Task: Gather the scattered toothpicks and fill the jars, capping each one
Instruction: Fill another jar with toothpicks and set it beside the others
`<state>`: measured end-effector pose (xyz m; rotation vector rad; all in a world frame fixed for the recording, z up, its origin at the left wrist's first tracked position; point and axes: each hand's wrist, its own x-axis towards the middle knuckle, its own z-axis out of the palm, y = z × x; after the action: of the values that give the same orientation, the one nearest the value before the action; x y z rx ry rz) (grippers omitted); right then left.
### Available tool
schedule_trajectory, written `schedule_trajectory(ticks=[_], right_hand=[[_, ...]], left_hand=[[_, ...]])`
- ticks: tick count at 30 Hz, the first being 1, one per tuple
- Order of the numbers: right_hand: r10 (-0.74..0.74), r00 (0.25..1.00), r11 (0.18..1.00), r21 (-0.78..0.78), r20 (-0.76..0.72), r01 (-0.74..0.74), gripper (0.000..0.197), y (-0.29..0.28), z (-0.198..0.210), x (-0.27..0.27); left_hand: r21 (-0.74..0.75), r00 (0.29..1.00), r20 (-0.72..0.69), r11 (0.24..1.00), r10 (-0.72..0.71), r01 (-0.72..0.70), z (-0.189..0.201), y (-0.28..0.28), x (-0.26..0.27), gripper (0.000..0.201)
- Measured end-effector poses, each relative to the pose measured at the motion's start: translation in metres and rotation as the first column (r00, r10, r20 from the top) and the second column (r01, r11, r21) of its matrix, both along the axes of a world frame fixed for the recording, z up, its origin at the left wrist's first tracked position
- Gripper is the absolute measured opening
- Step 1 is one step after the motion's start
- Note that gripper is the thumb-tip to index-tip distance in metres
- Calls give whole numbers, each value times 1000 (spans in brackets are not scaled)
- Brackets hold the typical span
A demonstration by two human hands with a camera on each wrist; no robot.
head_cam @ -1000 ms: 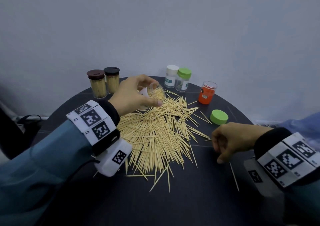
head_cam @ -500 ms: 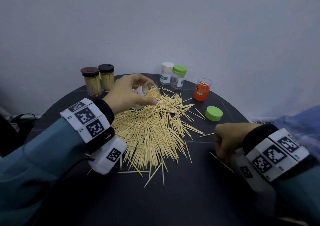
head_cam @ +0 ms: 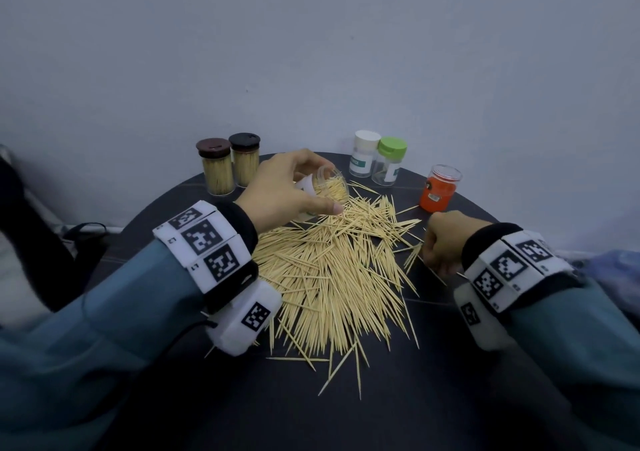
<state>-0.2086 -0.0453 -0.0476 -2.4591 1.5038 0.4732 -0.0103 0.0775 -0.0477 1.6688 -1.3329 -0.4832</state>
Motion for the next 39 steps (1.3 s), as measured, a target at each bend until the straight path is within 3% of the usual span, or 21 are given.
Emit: schedule_trajectory(ticks=[7, 9, 15, 25, 29, 32, 35, 39], right_hand=[[42, 980, 988, 140, 196, -71, 12, 11, -7, 43], [39, 973, 985, 153, 229, -75, 21, 16, -8, 52], [134, 987, 988, 62, 87, -139, 43, 38, -5, 60], [185, 981, 981, 50, 58, -188, 36, 55, -10, 69], [183, 980, 975, 114, 77, -191, 31, 46, -7, 65], [90, 982, 954, 270, 168, -133, 26, 34, -5, 59], [-109, 941, 864, 499, 321, -70, 10, 26, -5, 53], [-225, 872, 810, 581, 435, -80, 18, 22, -7, 49]], left_hand=[[4, 1000, 15, 1000, 13, -13, -1, -1, 3, 59], [-2, 1000, 17, 1000, 16, -16, -1, -1, 3, 58], [8, 999, 35, 1000, 7, -7, -2, -3, 3, 59], [1, 999, 41, 1000, -4, 4, -2, -2, 2, 57], [-4, 999, 34, 1000, -8, 8, -1, -2, 2, 57], [-6, 999, 39, 1000, -11, 11, -1, -2, 3, 57], [-4, 999, 43, 1000, -7, 7, -2, -2, 4, 57], [-10, 999, 44, 1000, -6, 6, -3, -3, 4, 56]])
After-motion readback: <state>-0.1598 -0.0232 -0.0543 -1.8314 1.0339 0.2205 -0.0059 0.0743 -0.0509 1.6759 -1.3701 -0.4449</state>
